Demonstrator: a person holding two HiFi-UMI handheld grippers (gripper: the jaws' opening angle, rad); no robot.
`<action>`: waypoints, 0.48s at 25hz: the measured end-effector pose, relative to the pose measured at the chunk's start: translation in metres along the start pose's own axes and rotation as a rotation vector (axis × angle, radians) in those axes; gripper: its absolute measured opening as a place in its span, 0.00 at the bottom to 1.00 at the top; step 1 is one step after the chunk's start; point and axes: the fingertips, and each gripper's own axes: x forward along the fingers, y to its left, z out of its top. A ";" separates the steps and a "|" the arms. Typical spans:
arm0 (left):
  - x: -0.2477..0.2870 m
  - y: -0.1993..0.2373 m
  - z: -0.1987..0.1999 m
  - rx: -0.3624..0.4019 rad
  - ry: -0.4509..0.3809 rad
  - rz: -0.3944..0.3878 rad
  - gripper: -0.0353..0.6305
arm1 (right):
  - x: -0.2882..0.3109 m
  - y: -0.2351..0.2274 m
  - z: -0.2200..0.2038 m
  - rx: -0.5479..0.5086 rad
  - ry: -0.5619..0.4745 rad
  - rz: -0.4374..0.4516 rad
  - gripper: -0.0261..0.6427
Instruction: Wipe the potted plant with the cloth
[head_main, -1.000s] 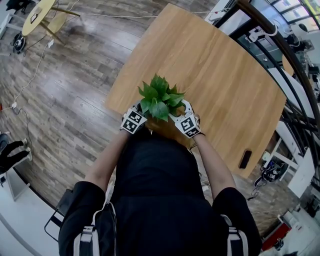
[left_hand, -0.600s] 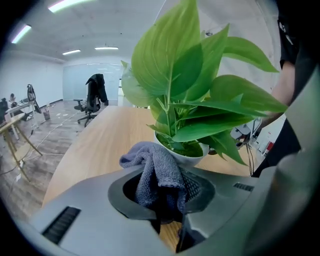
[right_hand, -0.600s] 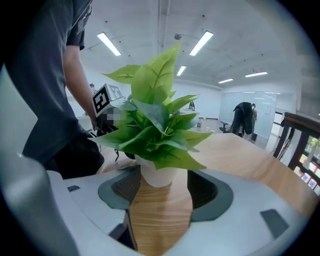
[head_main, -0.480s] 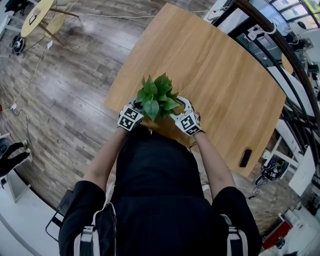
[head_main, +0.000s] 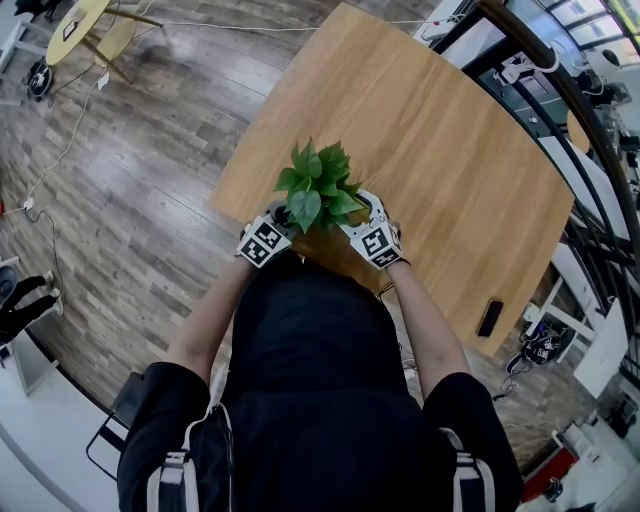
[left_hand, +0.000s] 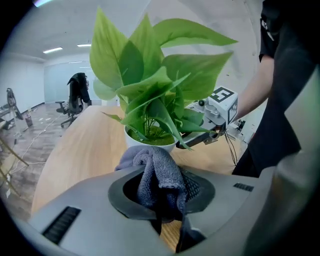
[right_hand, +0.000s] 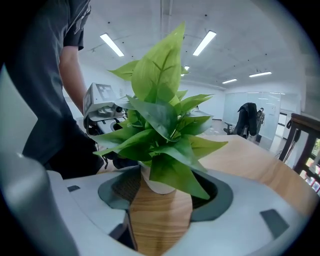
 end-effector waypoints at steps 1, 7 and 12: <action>0.001 0.000 0.000 -0.012 -0.006 0.008 0.23 | 0.000 0.000 0.000 0.000 -0.002 -0.003 0.45; -0.003 0.012 -0.002 -0.052 -0.017 0.048 0.23 | -0.006 0.020 -0.001 -0.008 -0.004 0.033 0.45; -0.015 0.034 0.000 -0.071 -0.035 0.138 0.22 | -0.018 0.030 -0.010 -0.046 0.015 0.062 0.45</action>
